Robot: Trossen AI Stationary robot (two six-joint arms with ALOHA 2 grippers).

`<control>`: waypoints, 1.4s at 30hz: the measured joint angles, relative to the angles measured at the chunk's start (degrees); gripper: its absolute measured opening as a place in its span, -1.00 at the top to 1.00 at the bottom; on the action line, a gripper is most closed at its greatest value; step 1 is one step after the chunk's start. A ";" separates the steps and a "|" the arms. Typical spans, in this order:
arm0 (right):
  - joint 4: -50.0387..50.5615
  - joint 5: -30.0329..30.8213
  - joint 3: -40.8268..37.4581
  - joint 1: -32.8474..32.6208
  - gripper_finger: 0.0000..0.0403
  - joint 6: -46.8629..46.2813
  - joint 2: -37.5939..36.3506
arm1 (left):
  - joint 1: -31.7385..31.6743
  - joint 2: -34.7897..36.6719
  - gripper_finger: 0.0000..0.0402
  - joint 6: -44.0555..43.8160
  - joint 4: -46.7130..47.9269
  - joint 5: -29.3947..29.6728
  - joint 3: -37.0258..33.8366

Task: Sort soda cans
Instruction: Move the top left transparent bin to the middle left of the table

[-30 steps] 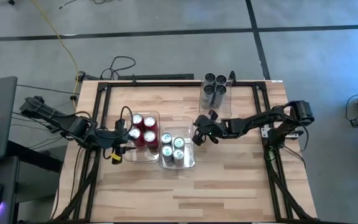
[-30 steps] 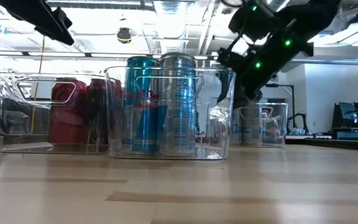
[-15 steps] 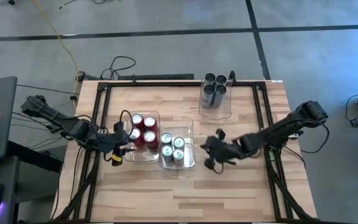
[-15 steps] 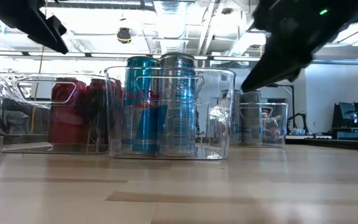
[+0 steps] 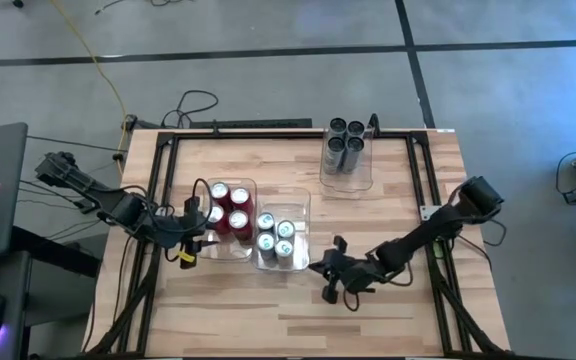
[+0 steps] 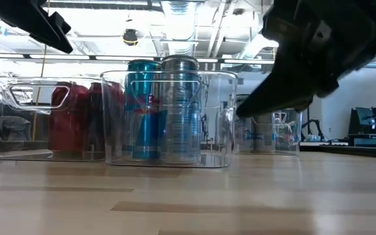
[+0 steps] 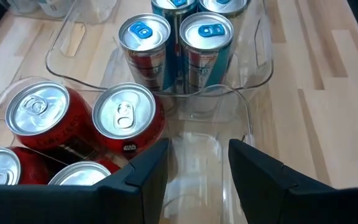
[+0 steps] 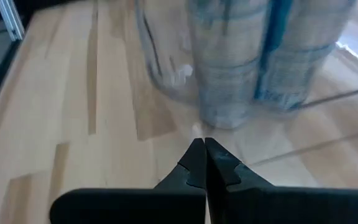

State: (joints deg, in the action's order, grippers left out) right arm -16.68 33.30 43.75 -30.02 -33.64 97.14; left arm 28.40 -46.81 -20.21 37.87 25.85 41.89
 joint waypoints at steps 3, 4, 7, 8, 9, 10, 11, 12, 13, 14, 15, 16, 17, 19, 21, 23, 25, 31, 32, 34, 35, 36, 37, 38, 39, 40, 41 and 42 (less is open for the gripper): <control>-2.53 -1.08 -0.09 0.04 0.95 0.12 2.36 | -0.02 0.00 0.19 0.02 0.25 0.05 0.00; -3.71 -1.77 -0.09 0.08 0.95 0.11 2.77 | -0.01 0.00 0.19 0.02 0.27 0.09 0.00; -4.61 -2.16 0.00 -0.15 0.95 -0.18 3.01 | -0.02 0.02 0.19 0.02 0.39 0.17 0.00; -4.90 -2.16 0.00 -0.40 0.95 -0.20 3.07 | -0.02 0.00 0.19 0.00 0.39 0.20 0.00; -5.33 -2.48 0.00 -0.64 0.95 -0.18 3.11 | -0.02 0.00 0.19 0.00 0.43 0.20 0.00; -6.13 -3.13 0.00 -0.91 0.95 0.06 3.11 | -0.02 0.00 0.19 -0.01 0.43 0.20 0.00; -7.27 -3.91 0.00 -1.20 0.95 0.49 3.11 | -0.02 0.00 0.19 -0.02 0.42 0.22 0.00; -8.30 -4.46 0.01 -1.41 0.95 0.83 3.11 | -0.02 0.00 0.19 -0.02 0.42 0.25 0.00; -9.18 -4.90 0.02 -1.63 0.95 1.07 3.11 | -0.02 0.00 0.19 -0.02 0.42 0.35 0.00; -10.09 -5.05 0.00 -1.83 0.95 1.39 3.17 | -0.02 0.00 0.19 -0.02 0.42 0.37 0.00; -11.23 -5.04 0.02 -1.93 0.95 1.83 3.42 | -0.02 0.00 0.19 -0.02 0.39 0.37 0.00; -11.71 -5.05 0.11 -1.93 0.95 2.42 3.51 | -0.02 0.00 0.19 -0.02 0.39 0.37 0.00; -12.51 -5.05 0.11 -1.87 0.95 2.94 3.55 | -0.02 0.00 0.19 -0.02 0.39 0.38 0.00; -13.18 -5.11 0.54 -1.54 0.95 3.35 3.94 | -0.02 0.00 0.19 -0.04 0.35 0.47 0.00; -13.03 -5.11 1.39 -1.10 0.95 4.20 4.72 | -0.02 0.00 0.19 -0.05 0.33 0.59 0.00; -12.69 -5.03 2.44 -0.58 0.95 4.59 6.09 | -0.02 0.02 0.19 -0.07 0.35 0.61 0.00; -12.41 -5.05 3.04 0.20 0.95 4.61 6.73 | -0.02 0.00 0.19 -0.08 0.33 0.59 0.02; -11.75 -4.28 3.41 1.83 0.95 4.59 7.18 | -0.02 0.01 0.19 -0.91 0.91 0.13 0.04; -11.27 -3.83 3.41 1.96 0.95 4.67 7.14 | -0.02 0.00 0.19 -0.95 1.30 0.11 0.04; -10.58 -3.41 3.41 2.34 0.95 4.78 7.00 | -0.02 0.00 0.19 -1.15 1.51 0.07 0.04; -10.54 -3.41 3.41 2.62 0.95 4.78 6.98 | -0.02 0.00 0.19 -1.18 1.72 0.06 0.04; -10.52 -3.37 3.41 2.87 0.95 4.79 6.98 | -0.02 0.00 0.19 -1.18 1.84 0.05 0.04; -10.35 -3.21 3.41 3.14 0.95 4.87 6.98 | -0.02 0.00 0.19 -1.20 1.74 0.04 0.04; -10.17 -2.99 3.41 3.41 0.95 5.04 6.98 | -0.02 0.00 0.19 -1.21 1.71 0.04 0.04; -9.97 -2.99 3.41 3.70 0.95 5.05 6.98 | -0.02 0.00 0.19 -1.22 1.76 0.04 0.04; -9.80 -2.99 3.39 4.01 0.95 5.09 6.98 | -0.02 0.00 0.19 -1.24 1.75 0.04 0.04; -9.70 -2.98 3.39 4.26 0.95 5.12 6.98 | -0.02 0.00 0.19 -1.26 1.73 0.04 0.04; -9.58 -2.99 3.39 4.46 0.95 5.20 6.98 | -0.02 0.00 0.19 -1.32 1.73 0.03 0.04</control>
State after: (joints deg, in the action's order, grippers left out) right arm -26.26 30.30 47.13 -25.56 -28.45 104.12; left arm 28.38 -46.81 -21.53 39.60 25.88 41.93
